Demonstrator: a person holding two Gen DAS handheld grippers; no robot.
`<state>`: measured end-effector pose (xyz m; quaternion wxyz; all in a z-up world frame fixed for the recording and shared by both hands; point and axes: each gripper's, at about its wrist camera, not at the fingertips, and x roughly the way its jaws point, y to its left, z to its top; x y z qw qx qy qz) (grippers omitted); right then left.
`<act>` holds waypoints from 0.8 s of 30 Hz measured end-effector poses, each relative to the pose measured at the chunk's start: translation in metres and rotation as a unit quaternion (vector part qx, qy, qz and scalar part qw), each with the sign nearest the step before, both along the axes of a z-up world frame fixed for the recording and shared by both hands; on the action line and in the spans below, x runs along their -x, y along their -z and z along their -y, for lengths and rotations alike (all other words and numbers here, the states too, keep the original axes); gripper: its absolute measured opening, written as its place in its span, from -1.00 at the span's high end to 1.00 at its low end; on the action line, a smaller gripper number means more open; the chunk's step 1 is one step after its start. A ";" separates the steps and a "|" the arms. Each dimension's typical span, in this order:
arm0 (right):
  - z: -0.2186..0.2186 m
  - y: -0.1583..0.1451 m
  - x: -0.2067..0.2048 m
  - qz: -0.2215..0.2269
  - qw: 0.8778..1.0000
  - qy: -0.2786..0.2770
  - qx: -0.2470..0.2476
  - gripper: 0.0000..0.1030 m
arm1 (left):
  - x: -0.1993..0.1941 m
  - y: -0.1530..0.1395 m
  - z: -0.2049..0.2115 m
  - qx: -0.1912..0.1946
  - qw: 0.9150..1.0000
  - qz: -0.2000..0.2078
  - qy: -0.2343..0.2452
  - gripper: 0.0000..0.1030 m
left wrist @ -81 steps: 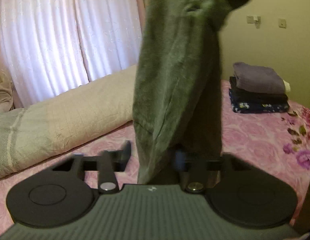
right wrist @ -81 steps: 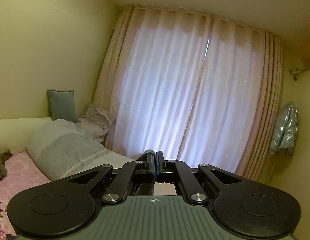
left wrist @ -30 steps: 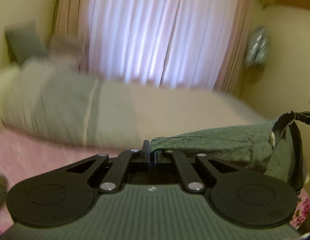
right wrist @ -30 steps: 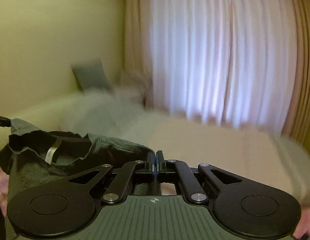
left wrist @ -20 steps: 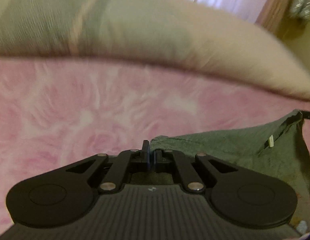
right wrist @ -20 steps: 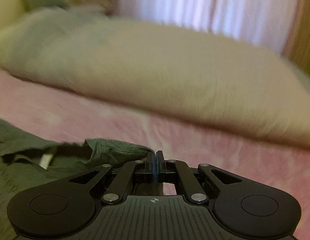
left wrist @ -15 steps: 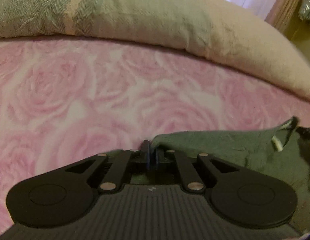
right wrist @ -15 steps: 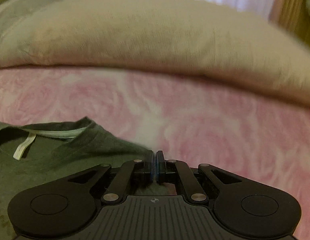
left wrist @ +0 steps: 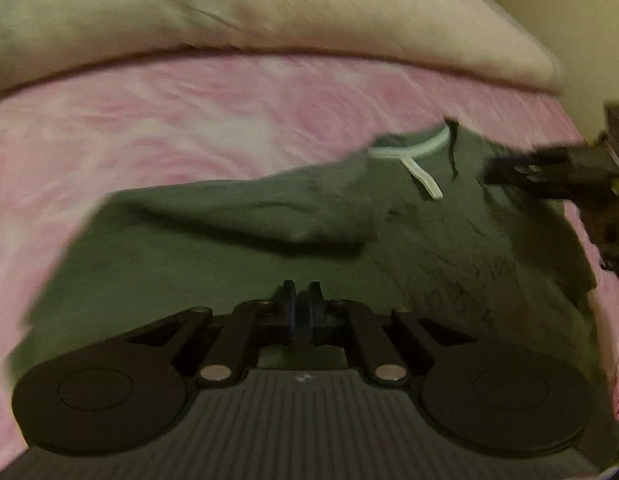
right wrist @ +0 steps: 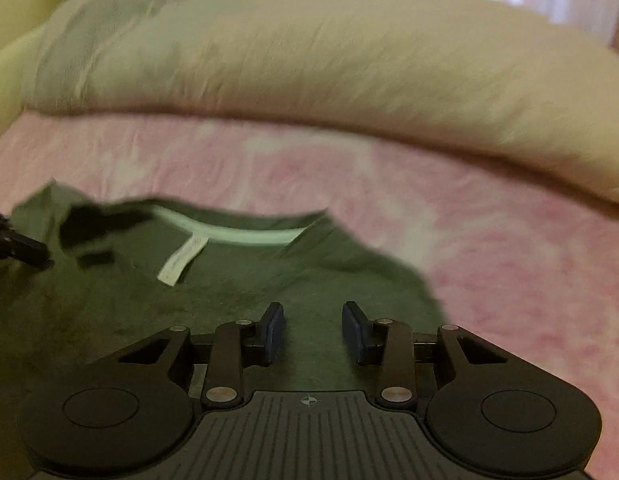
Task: Fold clothes
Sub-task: 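Lower the t-shirt flat onto the bed and open the right gripper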
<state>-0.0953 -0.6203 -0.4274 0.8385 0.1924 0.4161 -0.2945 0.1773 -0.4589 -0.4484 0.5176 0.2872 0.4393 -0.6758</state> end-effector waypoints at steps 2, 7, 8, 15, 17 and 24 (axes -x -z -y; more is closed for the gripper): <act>0.012 0.012 -0.013 0.007 1.000 0.013 0.011 0.27 | -0.008 0.006 0.025 0.034 0.999 -0.014 -0.034 0.93; 0.053 0.004 -0.017 0.053 0.992 0.110 0.023 0.27 | -0.055 -0.003 0.056 0.084 0.974 -0.041 -0.204 0.93; 0.050 -0.002 -0.011 0.060 0.992 0.109 0.020 0.27 | -0.057 -0.007 0.054 0.083 0.974 -0.052 -0.204 0.93; -0.008 0.011 -0.001 0.032 0.999 -0.002 -0.029 0.27 | 0.002 0.014 0.038 0.027 0.999 -0.024 -0.030 0.86; -0.004 0.019 0.003 0.029 0.999 0.021 0.011 0.27 | -0.004 0.016 0.040 0.039 0.996 -0.005 -0.076 0.94; 0.006 -0.019 0.124 0.063 0.968 0.242 0.032 0.27 | -0.024 -0.030 -0.010 0.066 0.980 -0.031 -0.183 0.81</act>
